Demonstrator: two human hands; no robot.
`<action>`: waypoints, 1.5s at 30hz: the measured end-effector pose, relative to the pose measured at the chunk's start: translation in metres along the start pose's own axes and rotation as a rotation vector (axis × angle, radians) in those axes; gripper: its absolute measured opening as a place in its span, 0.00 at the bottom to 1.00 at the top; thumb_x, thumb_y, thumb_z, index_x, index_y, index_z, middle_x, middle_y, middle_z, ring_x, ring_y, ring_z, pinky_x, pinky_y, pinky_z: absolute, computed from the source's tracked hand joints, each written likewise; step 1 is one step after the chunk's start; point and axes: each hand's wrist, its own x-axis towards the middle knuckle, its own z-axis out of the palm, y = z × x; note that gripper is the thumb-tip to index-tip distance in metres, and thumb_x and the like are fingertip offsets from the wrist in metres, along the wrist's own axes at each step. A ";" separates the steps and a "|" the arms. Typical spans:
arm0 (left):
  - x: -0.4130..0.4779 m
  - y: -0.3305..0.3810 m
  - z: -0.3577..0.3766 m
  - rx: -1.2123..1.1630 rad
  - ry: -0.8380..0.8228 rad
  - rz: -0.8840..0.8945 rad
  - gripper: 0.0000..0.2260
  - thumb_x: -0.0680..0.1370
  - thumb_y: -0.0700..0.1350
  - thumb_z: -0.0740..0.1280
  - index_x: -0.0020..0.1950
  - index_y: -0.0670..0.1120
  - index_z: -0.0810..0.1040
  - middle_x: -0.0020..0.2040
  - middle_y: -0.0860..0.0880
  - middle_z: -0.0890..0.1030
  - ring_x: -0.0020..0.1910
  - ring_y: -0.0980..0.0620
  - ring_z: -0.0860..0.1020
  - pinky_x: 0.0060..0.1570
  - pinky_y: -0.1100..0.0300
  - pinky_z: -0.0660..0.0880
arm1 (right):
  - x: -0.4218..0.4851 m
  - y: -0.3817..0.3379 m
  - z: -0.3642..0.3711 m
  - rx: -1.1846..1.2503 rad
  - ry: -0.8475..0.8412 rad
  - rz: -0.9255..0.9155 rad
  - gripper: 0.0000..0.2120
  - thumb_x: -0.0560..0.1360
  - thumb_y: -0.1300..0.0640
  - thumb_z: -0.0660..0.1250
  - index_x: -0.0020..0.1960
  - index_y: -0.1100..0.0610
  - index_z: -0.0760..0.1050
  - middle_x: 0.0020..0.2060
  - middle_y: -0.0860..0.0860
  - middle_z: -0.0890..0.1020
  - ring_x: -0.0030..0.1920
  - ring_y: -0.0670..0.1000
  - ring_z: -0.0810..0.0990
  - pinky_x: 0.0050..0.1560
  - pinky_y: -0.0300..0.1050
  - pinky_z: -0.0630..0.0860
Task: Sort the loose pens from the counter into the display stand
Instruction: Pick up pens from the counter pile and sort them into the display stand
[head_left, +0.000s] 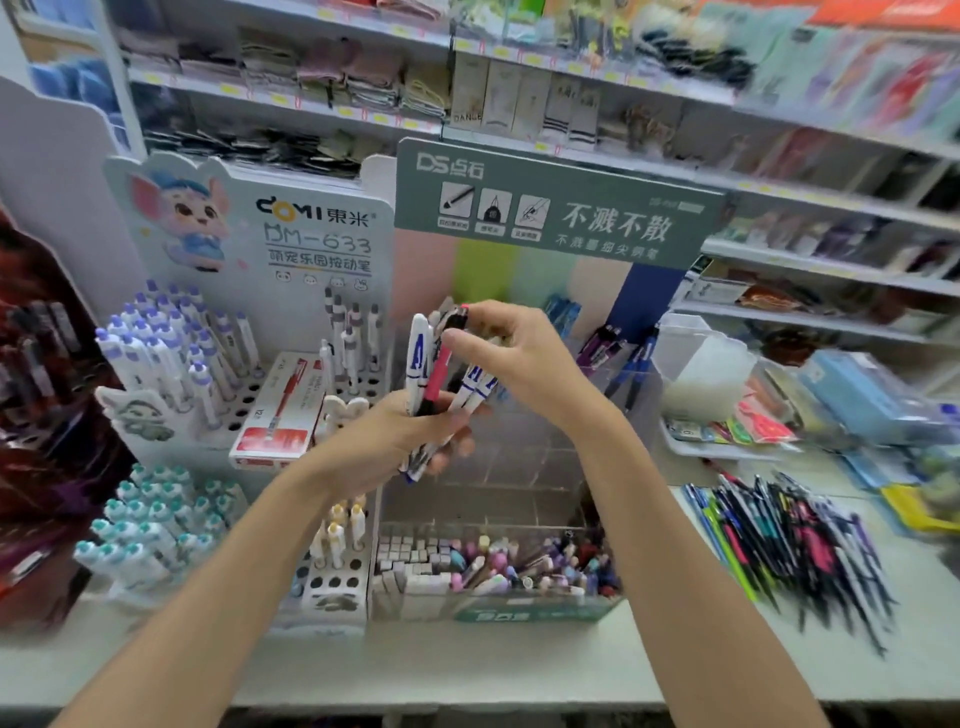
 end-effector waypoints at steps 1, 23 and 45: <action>0.003 -0.002 0.002 -0.006 0.007 0.000 0.08 0.81 0.43 0.63 0.48 0.48 0.82 0.37 0.47 0.80 0.29 0.54 0.72 0.29 0.65 0.70 | -0.002 0.002 -0.004 0.144 0.104 0.007 0.05 0.79 0.58 0.66 0.53 0.58 0.80 0.49 0.53 0.84 0.49 0.52 0.82 0.53 0.47 0.78; 0.005 -0.028 0.010 -0.116 0.068 -0.011 0.15 0.81 0.49 0.59 0.61 0.42 0.77 0.39 0.47 0.77 0.34 0.53 0.73 0.36 0.61 0.72 | -0.042 0.071 0.008 0.069 0.299 0.062 0.21 0.78 0.51 0.69 0.69 0.53 0.73 0.50 0.49 0.80 0.39 0.44 0.75 0.44 0.41 0.74; 0.004 0.011 -0.032 -0.182 0.392 0.060 0.09 0.79 0.43 0.64 0.45 0.46 0.64 0.33 0.51 0.69 0.25 0.58 0.62 0.21 0.68 0.59 | 0.079 0.038 0.008 -0.230 0.311 -0.296 0.08 0.81 0.60 0.63 0.59 0.62 0.71 0.35 0.51 0.75 0.28 0.45 0.70 0.33 0.36 0.67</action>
